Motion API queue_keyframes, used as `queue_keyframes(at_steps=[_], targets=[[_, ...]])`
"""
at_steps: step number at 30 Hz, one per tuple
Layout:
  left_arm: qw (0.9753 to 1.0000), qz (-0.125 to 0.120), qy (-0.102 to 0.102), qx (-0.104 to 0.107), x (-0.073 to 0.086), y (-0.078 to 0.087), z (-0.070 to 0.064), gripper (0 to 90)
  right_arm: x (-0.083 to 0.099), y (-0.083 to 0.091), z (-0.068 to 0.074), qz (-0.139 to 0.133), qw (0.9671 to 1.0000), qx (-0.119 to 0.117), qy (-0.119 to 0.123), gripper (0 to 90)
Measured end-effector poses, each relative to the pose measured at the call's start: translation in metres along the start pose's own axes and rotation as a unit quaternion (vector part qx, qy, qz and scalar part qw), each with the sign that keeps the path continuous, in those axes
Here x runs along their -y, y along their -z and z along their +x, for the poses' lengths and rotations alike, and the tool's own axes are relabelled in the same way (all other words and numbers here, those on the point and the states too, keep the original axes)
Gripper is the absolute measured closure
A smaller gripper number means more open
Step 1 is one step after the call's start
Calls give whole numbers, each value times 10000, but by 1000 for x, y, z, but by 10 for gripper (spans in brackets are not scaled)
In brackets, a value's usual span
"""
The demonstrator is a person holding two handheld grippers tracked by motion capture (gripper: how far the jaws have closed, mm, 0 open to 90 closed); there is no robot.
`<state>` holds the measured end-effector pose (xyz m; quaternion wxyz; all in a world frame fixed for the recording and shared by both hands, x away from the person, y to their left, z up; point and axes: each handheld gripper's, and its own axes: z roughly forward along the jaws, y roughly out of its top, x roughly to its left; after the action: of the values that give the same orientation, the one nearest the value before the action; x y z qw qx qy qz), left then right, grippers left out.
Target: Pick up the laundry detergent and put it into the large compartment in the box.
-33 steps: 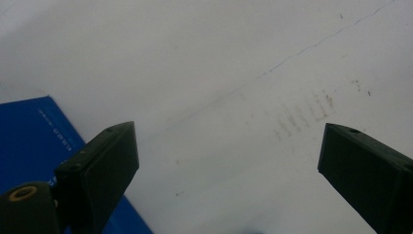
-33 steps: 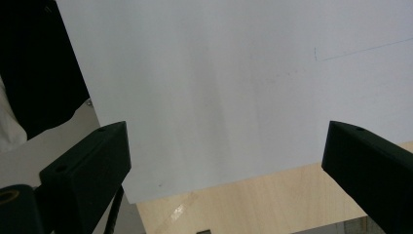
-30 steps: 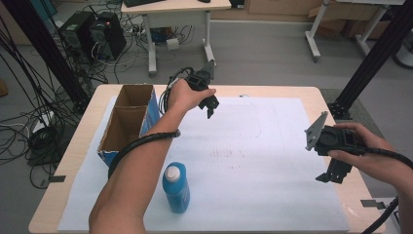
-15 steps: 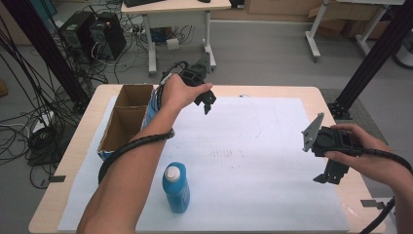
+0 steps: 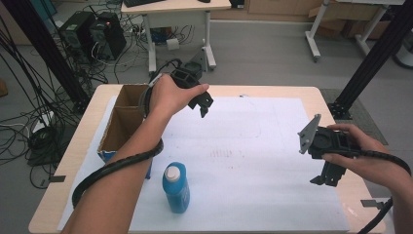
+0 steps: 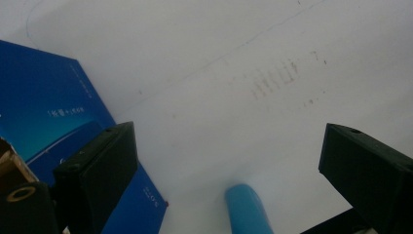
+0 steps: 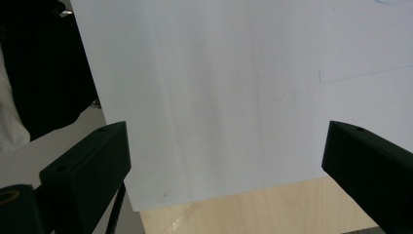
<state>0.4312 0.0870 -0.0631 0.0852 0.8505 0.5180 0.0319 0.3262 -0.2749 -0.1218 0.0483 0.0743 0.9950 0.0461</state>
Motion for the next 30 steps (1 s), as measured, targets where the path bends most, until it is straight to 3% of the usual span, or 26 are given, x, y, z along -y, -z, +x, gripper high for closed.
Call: queue_keyframes(at_steps=[17, 30], targets=[[9998, -211, -31, 16, 56, 44, -22, 73, 0, 10, -1, 25, 10000, 8, -31, 35], [9999, -43, 146, -6, 83, 54, -33, 74, 0, 8, -7, 47, 10000, -12, -29, 35]])
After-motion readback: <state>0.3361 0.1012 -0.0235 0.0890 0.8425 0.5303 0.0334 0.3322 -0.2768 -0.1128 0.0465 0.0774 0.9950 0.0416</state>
